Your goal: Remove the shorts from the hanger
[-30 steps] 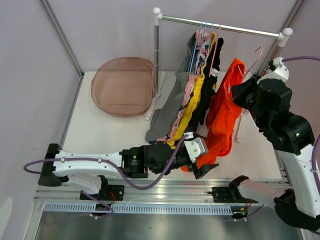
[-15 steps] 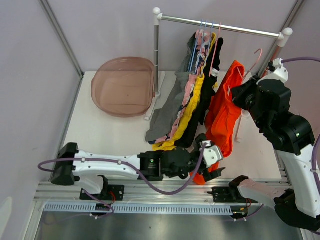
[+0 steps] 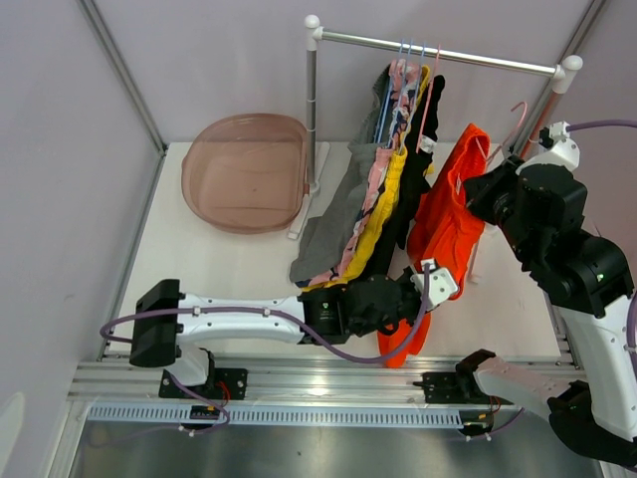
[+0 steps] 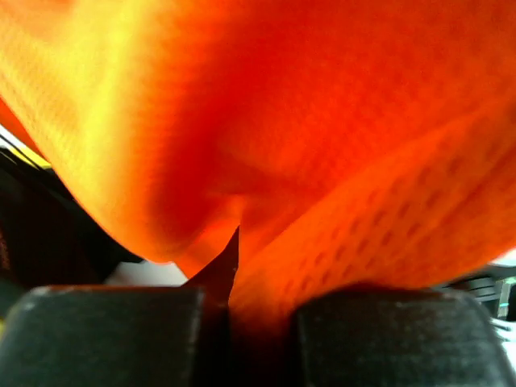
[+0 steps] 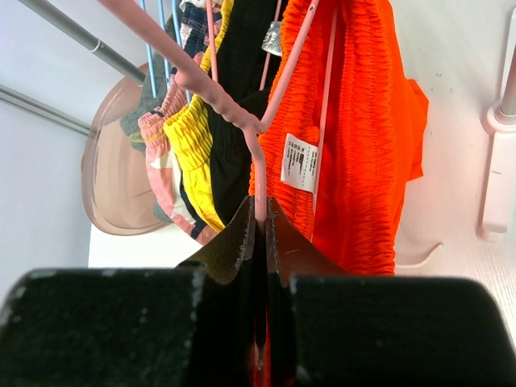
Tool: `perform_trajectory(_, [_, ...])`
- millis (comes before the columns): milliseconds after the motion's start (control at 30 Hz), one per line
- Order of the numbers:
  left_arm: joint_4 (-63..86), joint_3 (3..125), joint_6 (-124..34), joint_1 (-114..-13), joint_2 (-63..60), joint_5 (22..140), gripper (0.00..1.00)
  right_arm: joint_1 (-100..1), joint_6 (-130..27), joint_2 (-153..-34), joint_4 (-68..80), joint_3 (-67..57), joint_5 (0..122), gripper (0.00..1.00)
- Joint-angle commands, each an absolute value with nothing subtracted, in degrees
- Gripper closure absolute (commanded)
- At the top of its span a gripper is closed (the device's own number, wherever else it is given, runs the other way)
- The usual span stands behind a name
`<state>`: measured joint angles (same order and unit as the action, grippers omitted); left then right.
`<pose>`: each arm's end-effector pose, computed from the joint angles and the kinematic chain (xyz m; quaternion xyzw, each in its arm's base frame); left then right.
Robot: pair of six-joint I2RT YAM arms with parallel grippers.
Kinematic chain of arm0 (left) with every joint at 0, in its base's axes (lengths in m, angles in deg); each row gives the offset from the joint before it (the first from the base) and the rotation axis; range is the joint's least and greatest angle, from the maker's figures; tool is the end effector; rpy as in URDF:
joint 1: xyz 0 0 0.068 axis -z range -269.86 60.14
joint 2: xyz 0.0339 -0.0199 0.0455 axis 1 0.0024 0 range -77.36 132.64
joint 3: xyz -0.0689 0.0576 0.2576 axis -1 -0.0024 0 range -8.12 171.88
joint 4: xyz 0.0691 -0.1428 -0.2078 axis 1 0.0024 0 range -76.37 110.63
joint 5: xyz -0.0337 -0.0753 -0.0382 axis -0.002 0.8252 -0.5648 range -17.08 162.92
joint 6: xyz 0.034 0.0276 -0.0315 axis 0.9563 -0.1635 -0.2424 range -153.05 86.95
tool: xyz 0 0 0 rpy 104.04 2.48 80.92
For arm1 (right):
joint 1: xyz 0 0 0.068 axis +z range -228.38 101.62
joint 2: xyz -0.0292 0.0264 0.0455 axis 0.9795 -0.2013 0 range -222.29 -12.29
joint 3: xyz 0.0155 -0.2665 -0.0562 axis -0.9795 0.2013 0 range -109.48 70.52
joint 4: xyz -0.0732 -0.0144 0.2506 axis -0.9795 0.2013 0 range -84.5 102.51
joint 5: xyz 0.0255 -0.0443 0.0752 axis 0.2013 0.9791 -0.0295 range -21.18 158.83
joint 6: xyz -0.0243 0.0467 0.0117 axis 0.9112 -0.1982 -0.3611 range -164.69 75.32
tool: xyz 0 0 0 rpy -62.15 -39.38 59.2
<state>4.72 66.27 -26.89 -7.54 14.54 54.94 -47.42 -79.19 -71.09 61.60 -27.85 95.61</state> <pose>0.0626 -0.3822 0.3448 0.4494 0.6076 -0.3040 0.5800 0.1243 0.0558 0.5115 0.1625 0.7749 0.1585 0.5899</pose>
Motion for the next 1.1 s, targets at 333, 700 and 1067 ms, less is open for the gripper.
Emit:
perform_trajectory(333, [4.05,49.47,-37.34,6.89,-6.32,44.20,1.00,-48.85,-71.59,-77.32,58.76,-39.95,102.58,1.00])
perform_trajectory(700, [2.91,37.07,-46.83,14.82,-7.93,36.71,1.00,-54.30,-69.91,-82.86,60.08,-47.61,98.98,1.00])
perform_trajectory(1067, [5.97,51.80,-44.39,-2.83,3.67,37.76,1.00,-52.90,-83.00,-72.50,67.03,-36.12,80.62,1.00])
